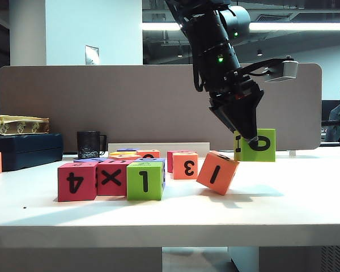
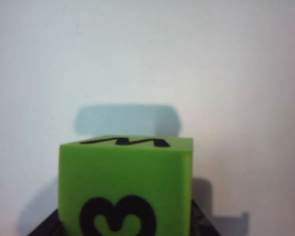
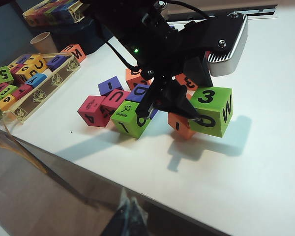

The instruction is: Select the appropriate blocks from the scattered letter blocks on the table and arrange them in a row to spell out "23".

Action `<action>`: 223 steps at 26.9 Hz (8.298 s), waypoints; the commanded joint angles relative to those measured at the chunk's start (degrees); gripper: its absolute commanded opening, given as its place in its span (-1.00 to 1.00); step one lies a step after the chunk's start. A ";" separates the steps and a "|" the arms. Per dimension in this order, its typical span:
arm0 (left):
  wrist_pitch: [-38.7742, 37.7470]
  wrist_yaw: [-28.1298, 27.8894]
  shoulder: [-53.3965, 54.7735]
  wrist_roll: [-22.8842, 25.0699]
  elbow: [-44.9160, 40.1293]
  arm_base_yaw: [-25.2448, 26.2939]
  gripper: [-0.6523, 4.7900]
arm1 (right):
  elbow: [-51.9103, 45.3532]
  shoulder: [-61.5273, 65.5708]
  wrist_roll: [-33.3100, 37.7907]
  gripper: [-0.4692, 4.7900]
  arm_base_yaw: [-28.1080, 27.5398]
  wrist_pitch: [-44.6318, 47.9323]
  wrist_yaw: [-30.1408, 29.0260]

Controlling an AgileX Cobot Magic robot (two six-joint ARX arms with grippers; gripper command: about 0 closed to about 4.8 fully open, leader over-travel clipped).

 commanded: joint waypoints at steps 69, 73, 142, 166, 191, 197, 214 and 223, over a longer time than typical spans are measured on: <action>-1.86 1.75 4.28 6.99 -1.79 4.13 0.30 | 0.22 0.07 -0.11 -0.83 -0.02 -0.81 -0.13; -1.84 1.75 4.28 6.16 -1.79 4.13 0.30 | 0.22 0.07 -0.11 -0.83 0.00 -0.81 -0.11; -15.04 1.31 -17.77 -38.80 -9.81 12.17 -0.78 | 0.20 18.91 -1.57 -0.82 0.09 12.98 0.68; 4.37 -2.56 -34.64 -36.02 -59.45 2.60 -0.78 | 0.20 21.53 -1.57 -0.83 0.11 15.76 -3.45; 33.97 -12.48 -29.11 -36.63 -60.94 13.73 -0.78 | 0.20 21.51 -1.57 -0.83 0.11 15.78 -4.39; 44.41 -8.52 -28.87 -35.80 -60.61 17.66 -0.78 | 0.20 21.55 -1.60 -0.83 0.11 15.78 -4.26; 9.49 -6.19 -39.65 -35.41 -64.48 17.57 -0.78 | 0.20 21.55 -1.60 -0.82 0.11 15.56 -4.28; 24.26 -16.70 -33.81 -33.59 -65.81 17.99 -0.78 | 0.20 21.55 -1.57 -0.83 0.11 15.54 -4.28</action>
